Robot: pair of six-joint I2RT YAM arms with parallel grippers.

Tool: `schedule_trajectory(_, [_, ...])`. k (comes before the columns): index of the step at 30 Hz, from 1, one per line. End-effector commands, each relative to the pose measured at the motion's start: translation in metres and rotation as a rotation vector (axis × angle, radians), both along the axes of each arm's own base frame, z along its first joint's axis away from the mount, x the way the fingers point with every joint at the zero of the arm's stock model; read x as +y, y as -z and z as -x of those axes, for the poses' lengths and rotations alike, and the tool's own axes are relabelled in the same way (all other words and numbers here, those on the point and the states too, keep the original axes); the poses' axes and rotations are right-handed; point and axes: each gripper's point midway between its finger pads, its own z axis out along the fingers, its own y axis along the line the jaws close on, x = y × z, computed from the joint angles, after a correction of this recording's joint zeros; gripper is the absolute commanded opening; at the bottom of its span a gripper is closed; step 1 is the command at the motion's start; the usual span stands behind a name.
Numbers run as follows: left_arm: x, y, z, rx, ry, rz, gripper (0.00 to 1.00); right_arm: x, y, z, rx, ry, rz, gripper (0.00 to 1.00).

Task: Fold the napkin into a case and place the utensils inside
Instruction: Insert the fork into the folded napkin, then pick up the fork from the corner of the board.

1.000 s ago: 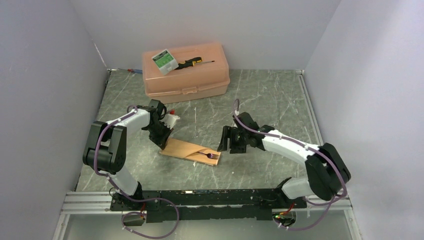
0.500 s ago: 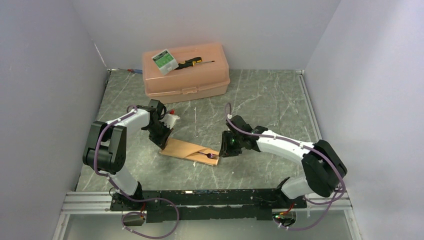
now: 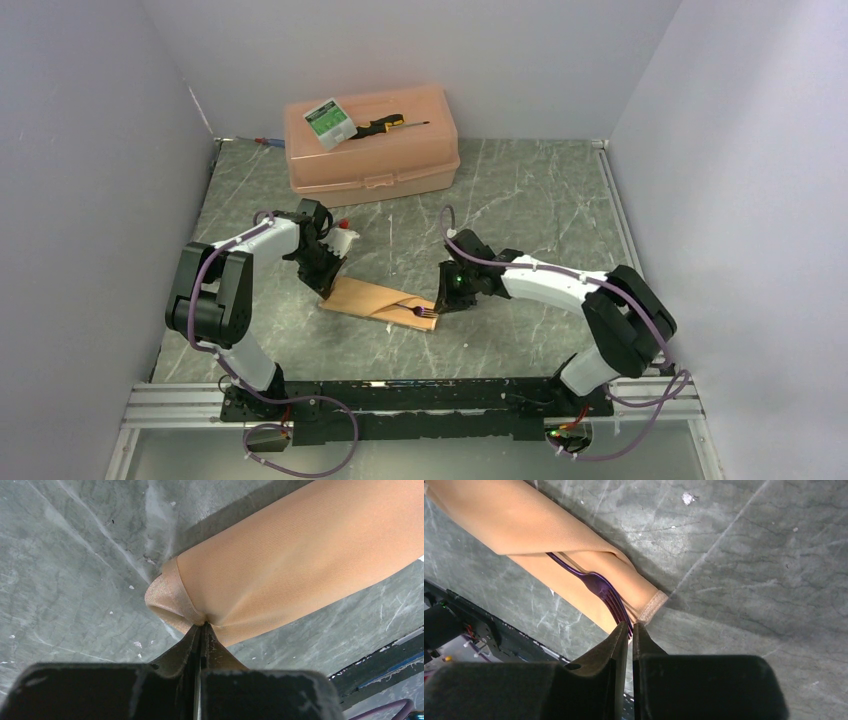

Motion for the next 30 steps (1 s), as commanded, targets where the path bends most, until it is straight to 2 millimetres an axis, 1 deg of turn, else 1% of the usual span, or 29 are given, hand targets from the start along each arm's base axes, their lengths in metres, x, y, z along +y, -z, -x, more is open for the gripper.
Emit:
schedule_trajectory(1, [-0.003, -0.003, -0.001, 0.011, -0.013, 0.017, 0.05, 0.019, -0.014, -0.015, -0.044, -0.016, -0.065, 0.1])
schedule_trajectory(7, [-0.003, -0.003, -0.001, 0.012, -0.01, 0.018, 0.05, 0.025, -0.012, -0.017, -0.037, -0.026, -0.079, 0.05])
schedule_trajectory(11, [-0.004, -0.004, -0.002, 0.012, -0.013, 0.019, 0.05, 0.026, -0.014, -0.019, -0.042, -0.033, -0.074, 0.06])
schedule_trajectory(13, [-0.004, -0.005, -0.003, 0.01, -0.014, 0.019, 0.05, 0.022, -0.017, -0.02, -0.053, -0.024, -0.063, 0.11])
schedule_trajectory(15, [-0.004, -0.008, -0.004, 0.011, -0.014, 0.018, 0.05, 0.016, -0.025, -0.023, -0.072, -0.011, -0.056, 0.24])
schedule_trajectory(17, [-0.002, -0.01, -0.006, 0.019, -0.021, 0.014, 0.05, 0.005, -0.035, -0.029, -0.091, 0.017, -0.051, 0.35])
schedule_trajectory(19, [-0.001, -0.013, -0.008, 0.028, -0.039, 0.02, 0.06, -0.013, -0.046, -0.037, -0.117, 0.061, -0.043, 0.46])
schedule_trajectory(21, [0.0, -0.014, -0.007, 0.039, -0.052, 0.029, 0.1, -0.04, -0.056, -0.05, -0.154, 0.138, -0.022, 0.57])
schedule_trajectory(22, [0.001, -0.015, -0.007, 0.044, -0.055, 0.03, 0.12, -0.056, -0.055, -0.056, -0.159, 0.182, -0.003, 0.6])
schedule_trajectory(24, [0.0, -0.018, -0.005, 0.054, -0.059, 0.035, 0.17, -0.093, -0.063, -0.073, -0.211, 0.301, 0.046, 0.69])
schedule_trajectory(26, [-0.001, -0.023, -0.004, 0.056, -0.067, 0.043, 0.24, -0.136, -0.064, -0.087, -0.258, 0.418, 0.168, 0.75])
schedule_trajectory(28, [-0.002, -0.029, -0.004, 0.056, -0.072, 0.053, 0.33, -0.175, -0.067, -0.098, -0.29, 0.524, 0.274, 0.79])
schedule_trajectory(30, [-0.002, -0.035, -0.004, 0.051, -0.073, 0.057, 0.38, -0.211, -0.065, -0.102, -0.31, 0.629, 0.381, 0.82])
